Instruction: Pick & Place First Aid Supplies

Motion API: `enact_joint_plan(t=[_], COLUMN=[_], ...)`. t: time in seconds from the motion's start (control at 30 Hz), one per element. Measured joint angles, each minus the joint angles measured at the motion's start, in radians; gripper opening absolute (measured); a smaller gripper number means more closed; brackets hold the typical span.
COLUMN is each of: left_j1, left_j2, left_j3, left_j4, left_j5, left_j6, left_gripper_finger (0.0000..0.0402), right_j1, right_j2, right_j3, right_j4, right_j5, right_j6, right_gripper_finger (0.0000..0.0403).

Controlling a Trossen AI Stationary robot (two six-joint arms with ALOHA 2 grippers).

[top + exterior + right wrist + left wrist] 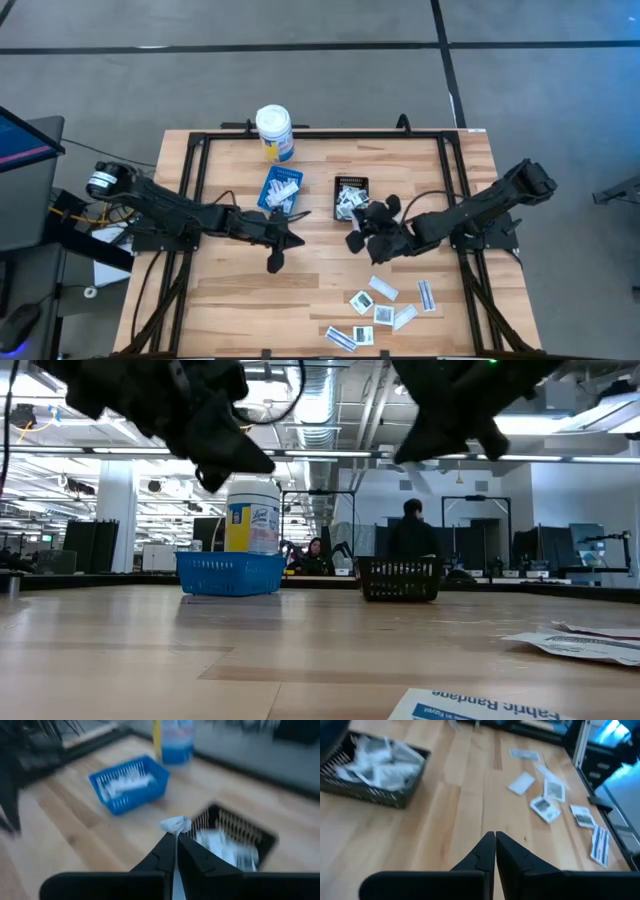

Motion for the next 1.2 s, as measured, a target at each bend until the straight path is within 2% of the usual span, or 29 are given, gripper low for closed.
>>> enact_joint_plan(t=[0.13,0.3,0.5,0.77,0.93,1.2], left_j1=[0.025,0.073,0.114,0.122,0.146,0.159], left_j2=[0.093,0.171,0.224,0.243,0.25,0.293], left_j3=[0.0,0.0,0.0,0.0,0.0,0.032], left_j4=[0.111,0.288,0.372,0.514,0.584,0.6], left_j5=[0.025,0.13,0.098,0.008,0.006,0.006], left_j6=[-0.016,0.006,0.005,0.011,0.011,0.011], left_gripper_finger=[0.0033,0.0076,0.0129,0.0161,0.016,0.0159], right_j1=[-0.004,-0.027,-0.053,-0.067,-0.076,-0.105], right_j2=[0.053,0.125,0.164,0.172,0.172,0.172], right_j3=[0.001,0.0,0.001,0.001,0.001,0.001], right_j4=[0.207,0.411,0.573,0.572,0.602,0.601], right_j5=[0.02,0.018,0.002,-0.001,-0.024,-0.055], right_j6=[-0.208,-0.339,-0.419,-0.422,-0.422,-0.422], right_gripper_finger=[0.0012,0.0012,0.0012,0.0012,0.0012,0.0012])
